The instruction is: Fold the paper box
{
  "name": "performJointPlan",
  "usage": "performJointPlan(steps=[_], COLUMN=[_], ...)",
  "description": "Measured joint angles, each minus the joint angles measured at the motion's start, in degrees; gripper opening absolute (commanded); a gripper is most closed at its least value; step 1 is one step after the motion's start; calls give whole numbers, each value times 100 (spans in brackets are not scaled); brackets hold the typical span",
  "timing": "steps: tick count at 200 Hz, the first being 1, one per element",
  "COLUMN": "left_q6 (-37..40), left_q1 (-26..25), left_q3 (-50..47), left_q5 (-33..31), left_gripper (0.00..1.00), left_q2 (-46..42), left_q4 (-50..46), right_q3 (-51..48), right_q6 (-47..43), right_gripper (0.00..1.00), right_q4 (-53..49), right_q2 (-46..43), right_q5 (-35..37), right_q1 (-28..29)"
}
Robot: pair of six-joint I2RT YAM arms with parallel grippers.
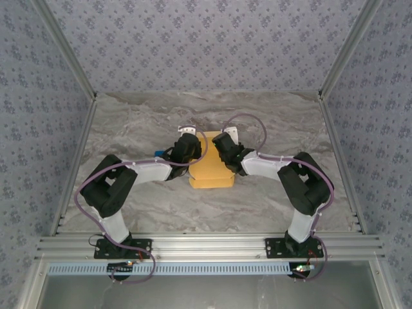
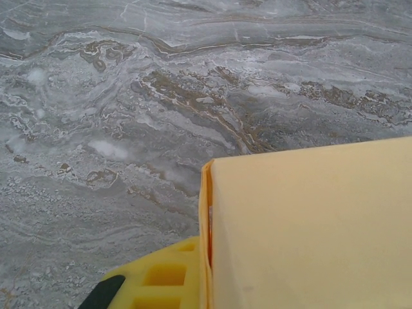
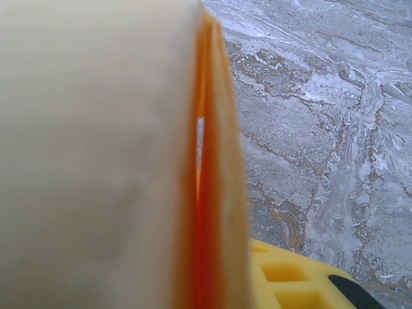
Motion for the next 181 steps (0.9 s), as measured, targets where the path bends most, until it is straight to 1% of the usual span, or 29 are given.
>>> performJointPlan(steps=[23, 37, 59, 69, 101, 141, 181], left_q6=[-4, -4, -2, 0, 0, 0, 0], left_q1=[-2, -4, -2, -2, 9, 24, 24], left_q3=[2, 15, 33, 35, 37, 42, 42], left_q5=[4, 4, 0, -7, -24, -42, -44], left_gripper=[0, 0, 0, 0, 0, 0, 0], left_q2=[0, 0, 0, 0, 2, 7, 9], left_q4=[9, 15, 13, 4, -2, -2, -4], right_q3=[120, 144, 136, 116, -118, -256, -363], right_q6=[90, 109, 103, 83, -48, -142, -234], right_gripper=[27, 29, 36, 41, 55, 64, 69], right_q4=[-168, -219, -208, -192, -35, 131, 192], right_q2=[2, 2, 0, -11, -216, -455, -785], right_q5=[129, 160, 138, 107, -243, -765, -1067], right_q1=[0, 2, 0, 0, -2, -2, -39])
